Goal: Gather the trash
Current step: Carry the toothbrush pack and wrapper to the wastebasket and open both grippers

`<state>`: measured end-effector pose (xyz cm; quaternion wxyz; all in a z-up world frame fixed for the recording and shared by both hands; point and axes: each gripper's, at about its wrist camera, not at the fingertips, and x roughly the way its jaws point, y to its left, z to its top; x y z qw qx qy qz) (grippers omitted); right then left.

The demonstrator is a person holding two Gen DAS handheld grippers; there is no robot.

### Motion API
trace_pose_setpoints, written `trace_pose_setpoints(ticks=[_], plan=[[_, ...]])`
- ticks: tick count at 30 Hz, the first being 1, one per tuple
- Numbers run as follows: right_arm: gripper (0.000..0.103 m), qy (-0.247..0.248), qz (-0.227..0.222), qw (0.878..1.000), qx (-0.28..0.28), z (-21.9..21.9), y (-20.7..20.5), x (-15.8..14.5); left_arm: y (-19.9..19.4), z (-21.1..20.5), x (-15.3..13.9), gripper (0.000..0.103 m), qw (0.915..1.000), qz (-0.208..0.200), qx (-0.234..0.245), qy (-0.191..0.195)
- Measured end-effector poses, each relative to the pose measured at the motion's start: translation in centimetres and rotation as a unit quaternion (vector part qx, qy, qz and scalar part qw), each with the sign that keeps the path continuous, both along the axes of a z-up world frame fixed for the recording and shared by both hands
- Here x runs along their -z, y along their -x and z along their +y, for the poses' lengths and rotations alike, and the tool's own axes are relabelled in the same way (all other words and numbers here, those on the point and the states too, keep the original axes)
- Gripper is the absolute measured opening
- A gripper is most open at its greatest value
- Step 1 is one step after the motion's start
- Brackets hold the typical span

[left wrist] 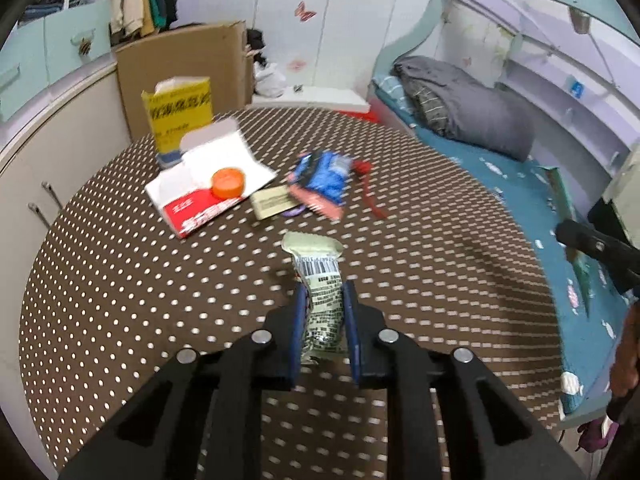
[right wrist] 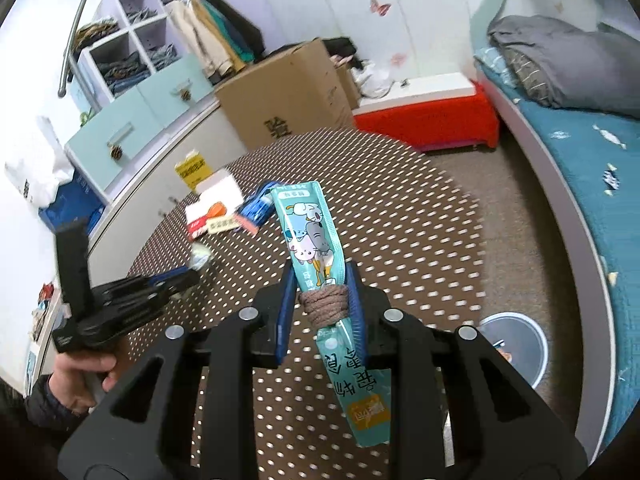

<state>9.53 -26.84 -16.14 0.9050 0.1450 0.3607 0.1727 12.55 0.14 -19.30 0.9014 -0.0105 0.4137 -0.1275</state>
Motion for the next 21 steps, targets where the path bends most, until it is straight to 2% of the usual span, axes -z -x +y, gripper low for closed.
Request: trace_pose_setpoints(ticks=[8,12,16,21], plan=[[0.025,0.009,-0.026,0.997,0.077,-6.5,1.5,-2.6,0.9,-4.4,-4.2,0.018,0.9978,-0.043,0.049,0.012],[0.025,0.011,-0.028,0.993,0.116,-9.8,2.1,-2.8,0.6,-7.1,-5.3,0.018,0.9955,-0.054,0.077,0.014],[0.026,0.007,-0.006,0.987,0.159,-13.1,2.1,-1.3,0.2,-10.0,-6.0,0.018,0.9933,-0.058,0.099,0.017],[0.027,-0.003,0.050,0.980,0.193,-16.2,1.1,3.3,-0.2,-13.4,-6.5,0.018,0.9895,-0.062,0.130,0.015]])
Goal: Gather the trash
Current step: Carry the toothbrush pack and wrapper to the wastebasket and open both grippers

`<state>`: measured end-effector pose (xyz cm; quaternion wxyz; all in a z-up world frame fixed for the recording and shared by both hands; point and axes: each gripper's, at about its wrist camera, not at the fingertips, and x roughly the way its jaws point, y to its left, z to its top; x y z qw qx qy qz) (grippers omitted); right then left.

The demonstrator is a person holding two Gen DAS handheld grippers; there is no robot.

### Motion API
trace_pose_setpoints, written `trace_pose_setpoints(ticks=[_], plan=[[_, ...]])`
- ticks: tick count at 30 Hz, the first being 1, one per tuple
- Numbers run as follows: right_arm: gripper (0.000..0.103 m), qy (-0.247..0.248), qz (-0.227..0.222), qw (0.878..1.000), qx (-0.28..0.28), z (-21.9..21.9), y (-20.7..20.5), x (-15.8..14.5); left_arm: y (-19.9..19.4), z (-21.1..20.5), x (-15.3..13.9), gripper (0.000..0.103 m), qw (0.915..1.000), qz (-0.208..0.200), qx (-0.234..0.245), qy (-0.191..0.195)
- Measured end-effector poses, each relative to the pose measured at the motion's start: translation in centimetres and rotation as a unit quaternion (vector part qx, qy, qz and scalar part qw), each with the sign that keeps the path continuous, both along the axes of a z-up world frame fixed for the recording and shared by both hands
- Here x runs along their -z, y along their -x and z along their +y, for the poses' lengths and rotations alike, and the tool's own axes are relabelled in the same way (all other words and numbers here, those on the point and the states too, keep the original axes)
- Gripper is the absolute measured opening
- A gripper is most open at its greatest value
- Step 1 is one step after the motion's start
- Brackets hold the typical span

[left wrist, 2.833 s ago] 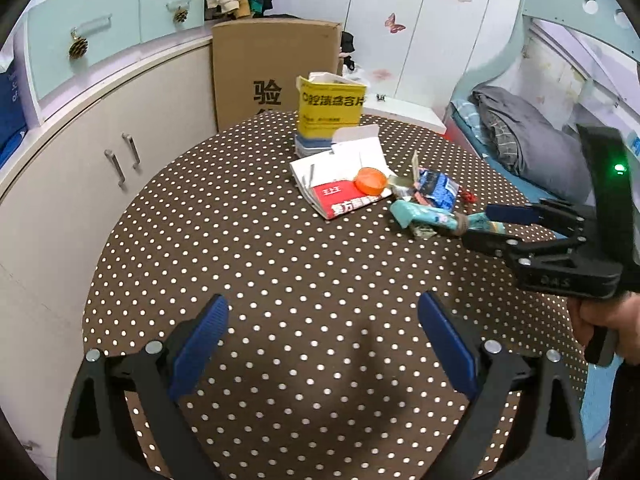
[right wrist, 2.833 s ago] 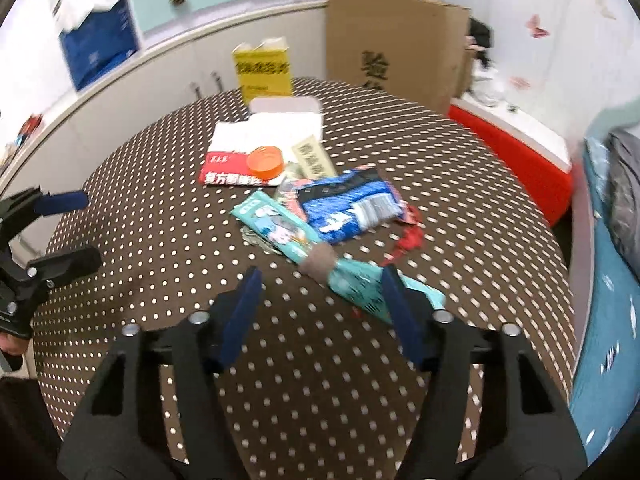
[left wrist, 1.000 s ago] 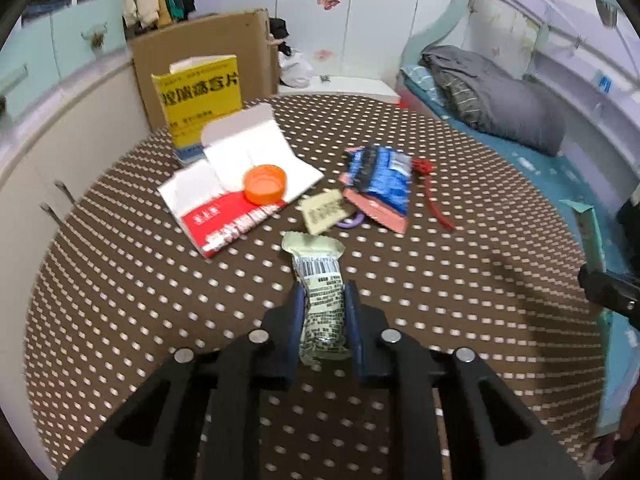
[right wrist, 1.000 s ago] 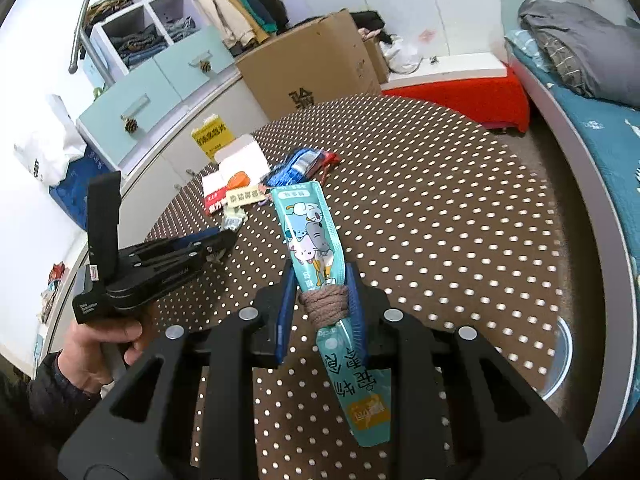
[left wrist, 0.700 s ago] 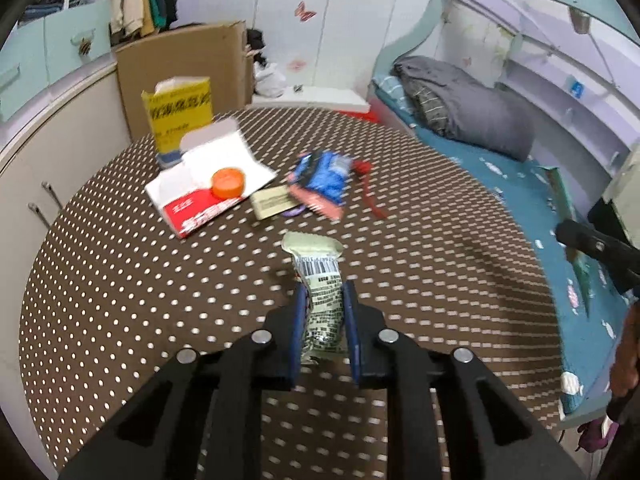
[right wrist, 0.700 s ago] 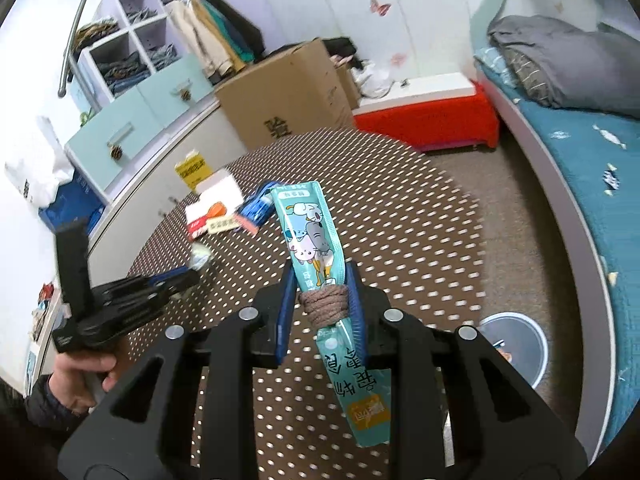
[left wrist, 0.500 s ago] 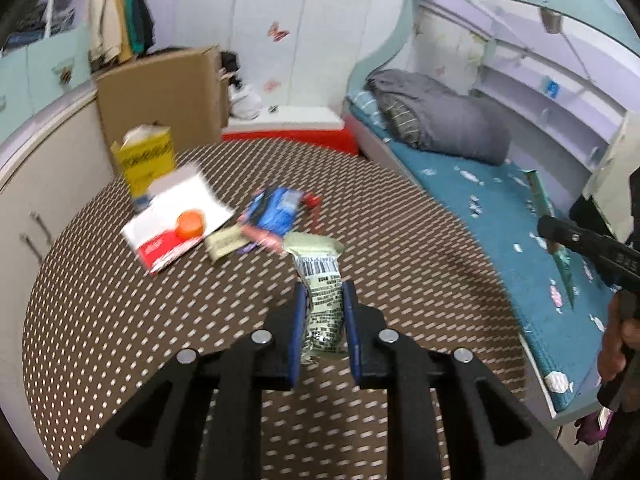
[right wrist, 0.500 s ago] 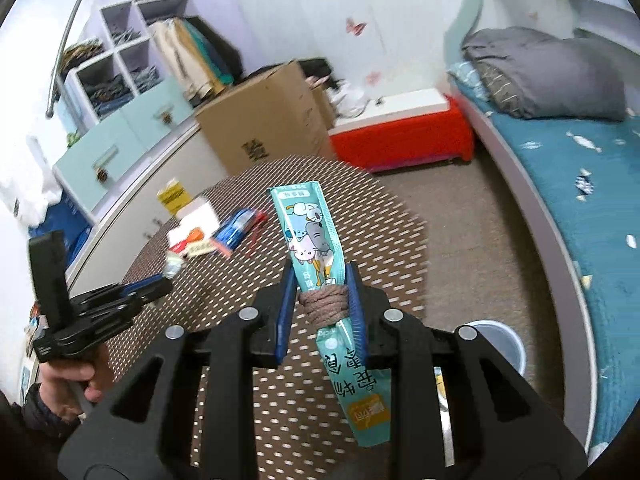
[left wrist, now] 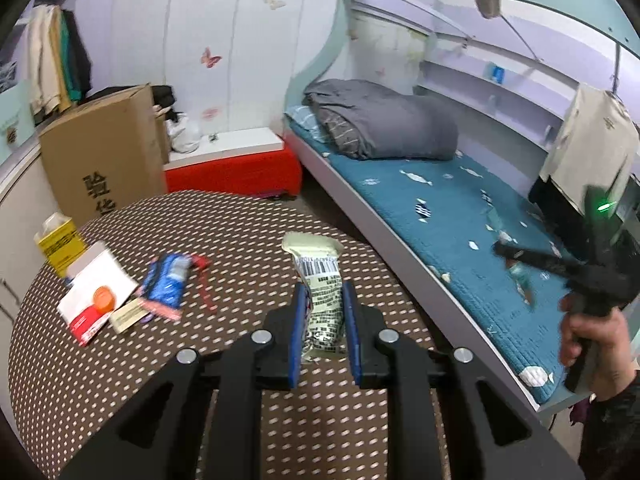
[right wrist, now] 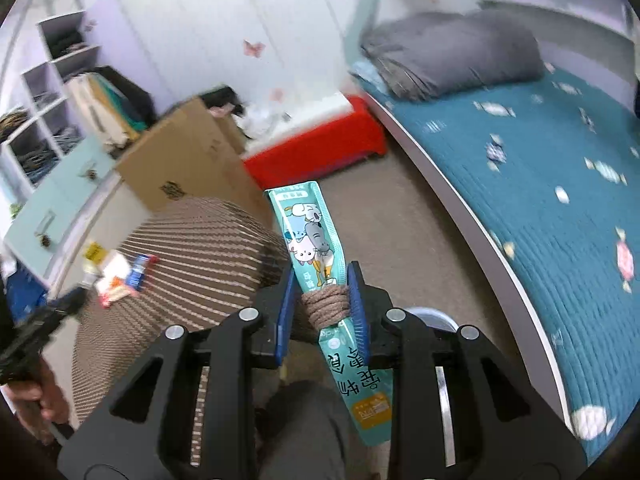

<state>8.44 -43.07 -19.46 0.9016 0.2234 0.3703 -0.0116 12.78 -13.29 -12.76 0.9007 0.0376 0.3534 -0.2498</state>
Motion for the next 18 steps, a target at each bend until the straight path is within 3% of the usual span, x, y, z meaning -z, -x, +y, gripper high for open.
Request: trace_pose_setpoints(ticks=[11,12,13,16,18], plan=[[0.028,-0.072,0.104,0.992,0.023,-3.8,-3.9,12.8,-0.8,-7.5,1.6,0.018,0.9982,0.019,0.056,-0.012],[0.040,-0.076,0.112,0.990,0.027,-4.2,-4.2,13.6,-1.0,-8.5,1.9,0.018,0.9976,0.024,0.063,-0.013],[0.064,-0.078,0.124,0.989,0.034,-4.7,-4.5,14.5,-1.2,-9.3,2.2,0.018,0.9971,0.029,0.069,-0.015],[0.070,-0.084,0.144,0.985,0.049,-5.9,-4.4,16.2,-1.8,-11.5,3.5,0.018,0.9953,0.046,0.082,-0.024],[0.079,-0.092,0.136,0.984,0.062,-6.6,-3.7,15.7,-2.2,-13.0,4.4,0.018,0.9936,0.059,0.092,-0.029]])
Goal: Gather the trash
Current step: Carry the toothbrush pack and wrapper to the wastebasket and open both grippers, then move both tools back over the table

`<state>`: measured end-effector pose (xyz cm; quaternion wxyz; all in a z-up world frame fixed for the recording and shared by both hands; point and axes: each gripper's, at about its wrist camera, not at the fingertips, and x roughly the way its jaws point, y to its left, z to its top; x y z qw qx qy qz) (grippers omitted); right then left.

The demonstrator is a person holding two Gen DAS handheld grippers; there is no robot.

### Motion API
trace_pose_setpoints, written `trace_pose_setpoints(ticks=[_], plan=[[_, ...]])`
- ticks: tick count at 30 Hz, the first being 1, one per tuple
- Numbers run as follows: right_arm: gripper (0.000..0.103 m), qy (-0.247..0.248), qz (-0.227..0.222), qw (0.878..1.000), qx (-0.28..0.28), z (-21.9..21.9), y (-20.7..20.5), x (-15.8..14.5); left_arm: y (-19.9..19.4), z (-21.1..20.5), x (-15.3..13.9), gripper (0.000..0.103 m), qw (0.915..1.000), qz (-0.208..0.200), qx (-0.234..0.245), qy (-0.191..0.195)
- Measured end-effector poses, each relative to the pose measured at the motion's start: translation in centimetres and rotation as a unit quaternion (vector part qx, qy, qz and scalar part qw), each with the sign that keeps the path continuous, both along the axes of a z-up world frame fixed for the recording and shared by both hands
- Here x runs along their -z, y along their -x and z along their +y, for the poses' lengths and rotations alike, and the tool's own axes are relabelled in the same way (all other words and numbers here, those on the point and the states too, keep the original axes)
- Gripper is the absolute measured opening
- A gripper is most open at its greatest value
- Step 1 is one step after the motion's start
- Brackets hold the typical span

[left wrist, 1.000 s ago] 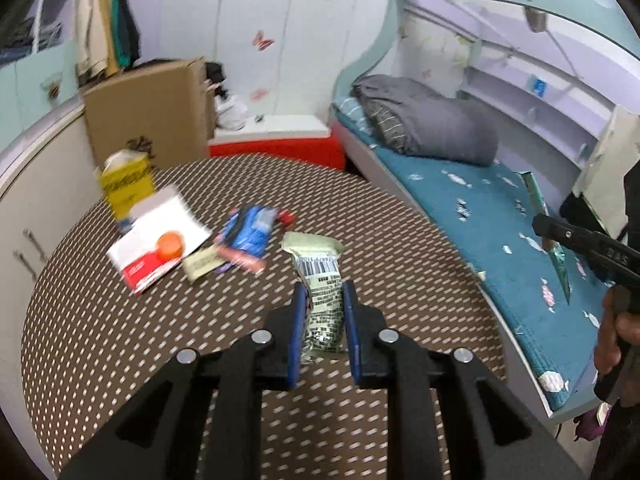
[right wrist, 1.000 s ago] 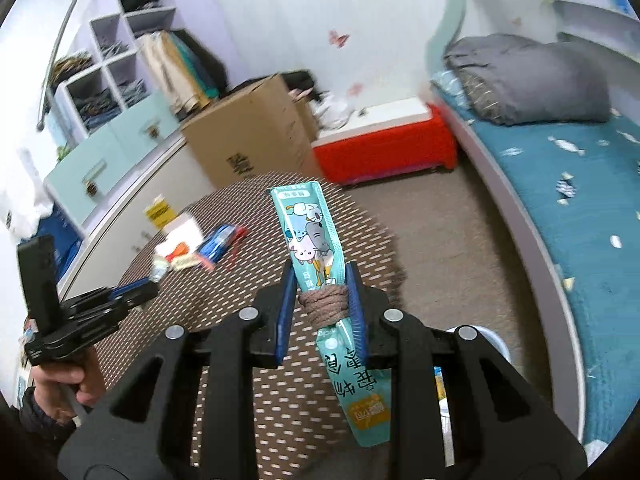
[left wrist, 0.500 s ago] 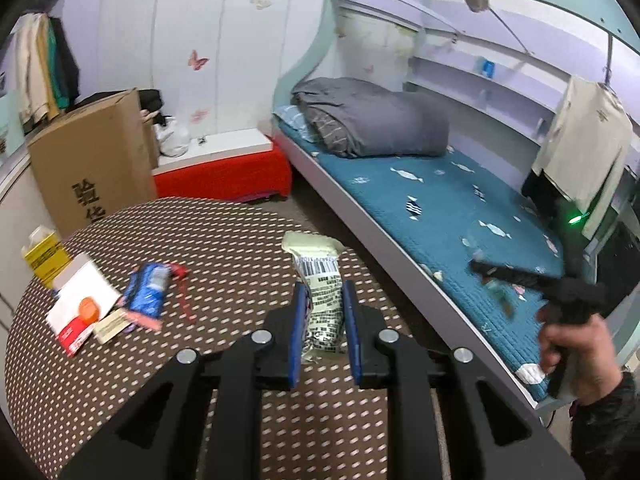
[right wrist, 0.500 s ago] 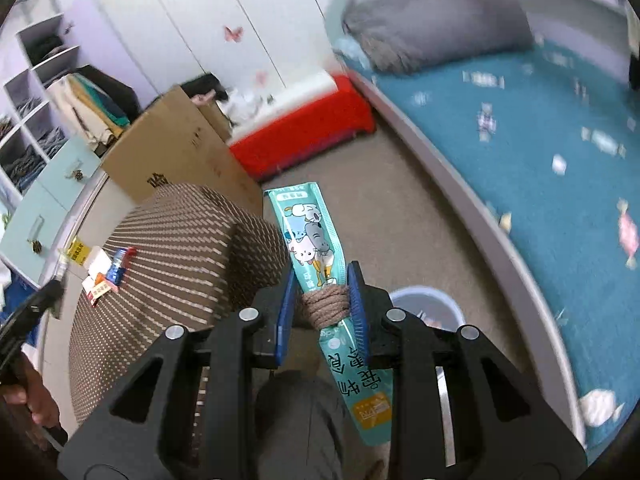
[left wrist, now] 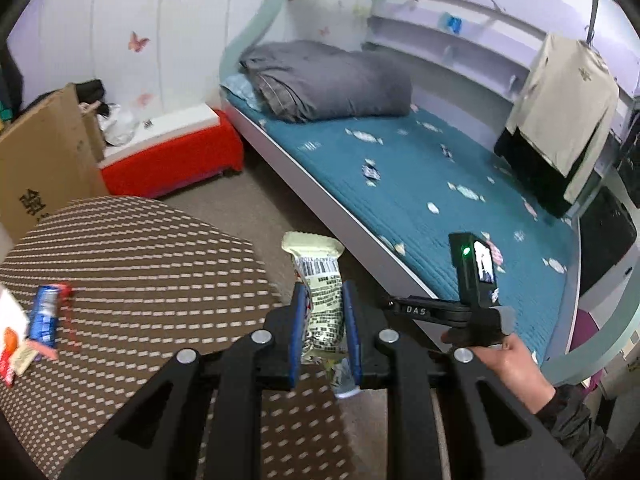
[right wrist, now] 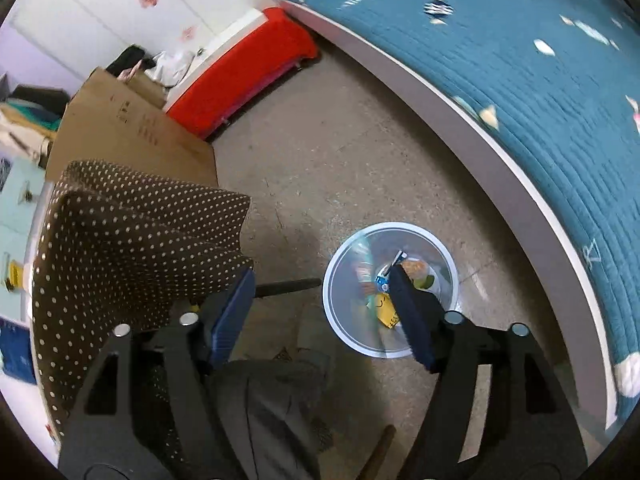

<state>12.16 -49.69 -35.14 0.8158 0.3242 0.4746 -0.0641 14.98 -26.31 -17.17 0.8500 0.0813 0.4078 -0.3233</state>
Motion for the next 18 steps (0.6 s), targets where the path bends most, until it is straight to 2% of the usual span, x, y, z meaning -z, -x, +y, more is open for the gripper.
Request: trace_pose_setpoints(ticks=[8,11,12,13,14,15,18], plan=[[0.084,0.006,-0.061,0.997,0.035,-2.2,3.8,-5.0,-2.0,-6.7,5.1,0.018,0.9962,0.061,0.047,-0.040],[0.085,0.006,-0.078,0.996,0.041,-2.7,4.6,-6.5,-3.0,-8.5,6.8,0.024,0.9931,0.088,0.061,-0.048],[0.086,0.008,-0.081,0.996,0.042,-2.7,4.6,-6.8,-3.2,-8.9,7.1,0.043,0.9926,0.090,0.062,-0.053],[0.087,0.011,-0.083,0.996,0.043,-2.7,4.7,-7.2,-3.5,-9.2,7.4,0.057,0.9922,0.093,0.058,-0.059],[0.089,0.013,-0.085,0.995,0.043,-2.6,4.8,-7.5,-3.7,-9.1,7.3,0.079,0.9934,0.090,0.047,-0.054],[0.091,0.015,-0.087,0.995,0.044,-2.4,4.8,-7.7,-3.8,-8.7,7.0,0.087,0.9948,0.084,0.039,-0.043],[0.096,0.024,-0.088,0.995,0.047,-1.7,4.9,-8.0,-3.5,-7.4,5.8,0.090,0.9969,0.071,0.027,-0.022]])
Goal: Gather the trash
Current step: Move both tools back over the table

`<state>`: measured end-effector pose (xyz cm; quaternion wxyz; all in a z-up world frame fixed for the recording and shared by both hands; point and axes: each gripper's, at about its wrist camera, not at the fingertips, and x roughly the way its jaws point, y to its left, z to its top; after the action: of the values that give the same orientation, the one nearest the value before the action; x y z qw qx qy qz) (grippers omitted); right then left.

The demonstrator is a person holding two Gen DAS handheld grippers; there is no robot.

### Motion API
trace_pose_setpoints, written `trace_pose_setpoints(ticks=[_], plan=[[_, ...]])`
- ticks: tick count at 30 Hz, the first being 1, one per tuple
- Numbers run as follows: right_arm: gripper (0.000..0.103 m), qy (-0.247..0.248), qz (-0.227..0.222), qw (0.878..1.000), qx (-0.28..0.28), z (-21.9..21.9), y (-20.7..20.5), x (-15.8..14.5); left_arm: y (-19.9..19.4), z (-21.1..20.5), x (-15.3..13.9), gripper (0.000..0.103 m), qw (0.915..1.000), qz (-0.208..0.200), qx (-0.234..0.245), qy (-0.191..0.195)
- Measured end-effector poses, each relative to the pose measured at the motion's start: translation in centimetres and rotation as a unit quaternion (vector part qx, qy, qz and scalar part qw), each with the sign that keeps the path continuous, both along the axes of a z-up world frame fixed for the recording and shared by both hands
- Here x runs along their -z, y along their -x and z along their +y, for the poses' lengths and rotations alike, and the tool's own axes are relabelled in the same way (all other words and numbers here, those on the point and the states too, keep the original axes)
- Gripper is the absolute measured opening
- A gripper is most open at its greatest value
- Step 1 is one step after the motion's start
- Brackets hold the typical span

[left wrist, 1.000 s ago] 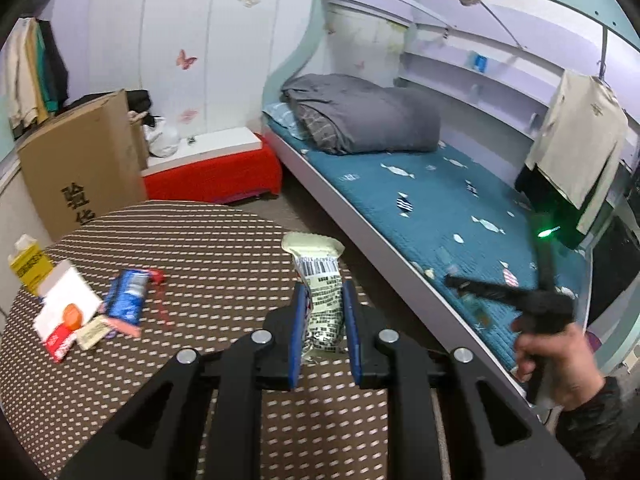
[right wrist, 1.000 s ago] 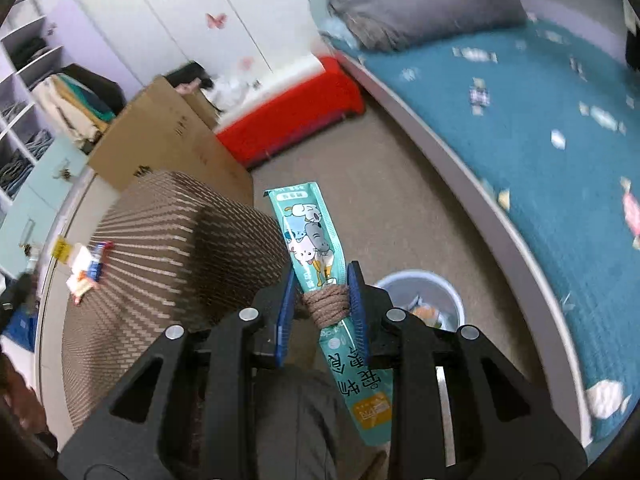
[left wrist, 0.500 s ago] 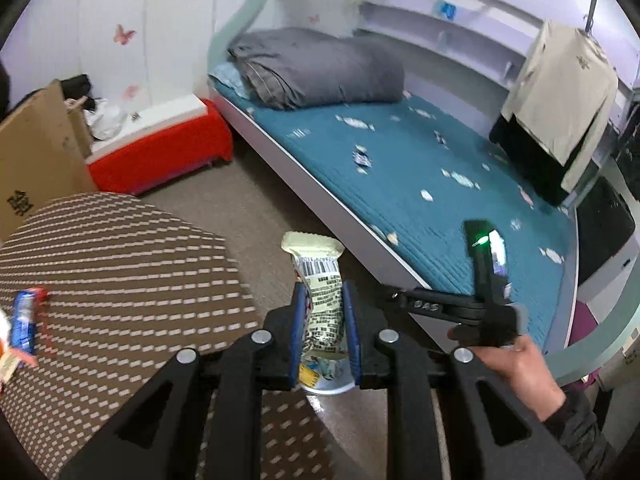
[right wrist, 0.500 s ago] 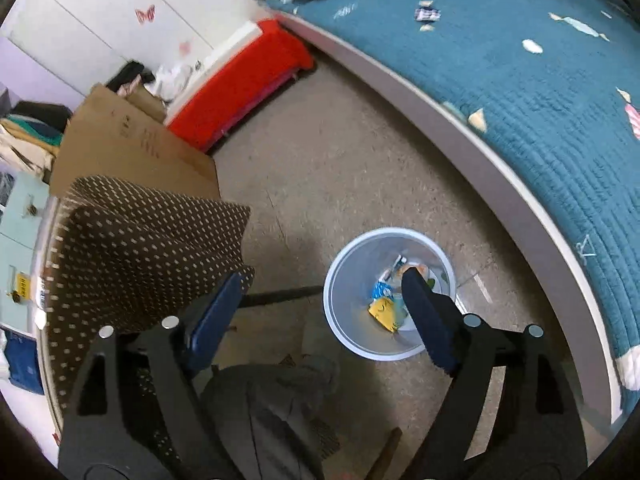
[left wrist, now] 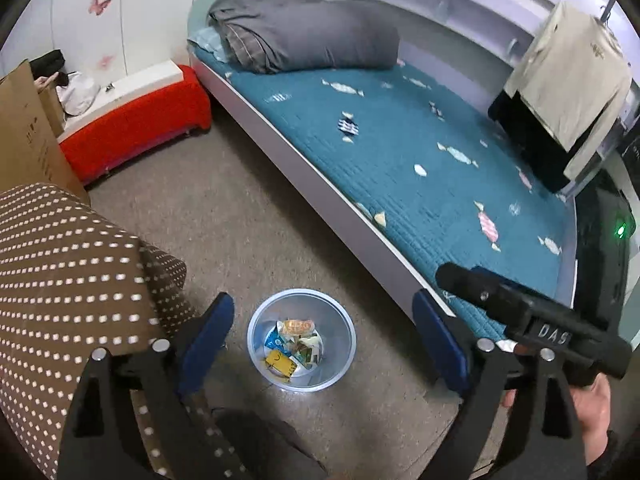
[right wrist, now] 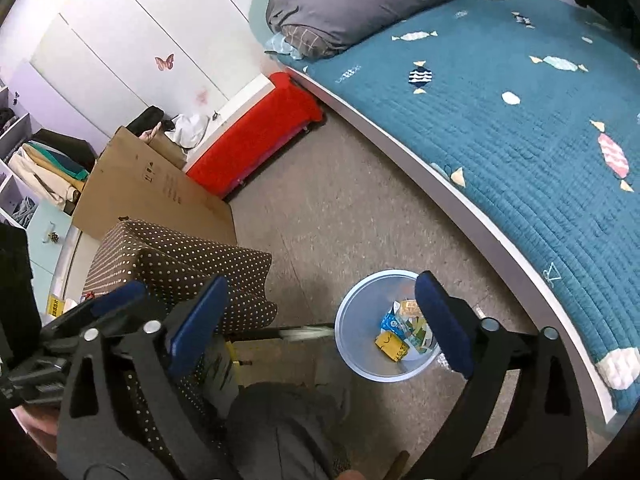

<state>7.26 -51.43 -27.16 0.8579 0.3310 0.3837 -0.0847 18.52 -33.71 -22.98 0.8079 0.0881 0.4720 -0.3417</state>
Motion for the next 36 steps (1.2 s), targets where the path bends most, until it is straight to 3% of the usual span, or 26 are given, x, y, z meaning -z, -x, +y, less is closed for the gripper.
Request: trace_pose_setpoints(ticks=[8,13,22,30,36], plan=[[0.097,0.022,0.003,1.000,0.002,2.6,0.1,-1.4,1.2,4.0,-3.3,0.093,0.9984,-0.036,-0.031,0.030],[0.097,0.035,-0.014,0.999,-0.015,4.9,0.1,-3.5,2.6,6.7,-5.3,0.094,0.9959,-0.069,-0.047,0.036],[0.097,0.073,-0.031,0.995,-0.065,10.0,-0.9,-7.5,3.9,12.1,-7.7,0.094,0.9918,-0.089,-0.077,0.050],[0.097,0.095,-0.047,0.988,-0.110,14.7,-2.3,-10.0,4.6,17.4,-9.4,0.094,0.9847,-0.112,-0.117,0.063],[0.097,0.116,-0.056,0.980,-0.154,19.0,-3.9,-11.6,4.8,22.4,-10.2,0.094,0.9746,-0.127,-0.170,0.072]])
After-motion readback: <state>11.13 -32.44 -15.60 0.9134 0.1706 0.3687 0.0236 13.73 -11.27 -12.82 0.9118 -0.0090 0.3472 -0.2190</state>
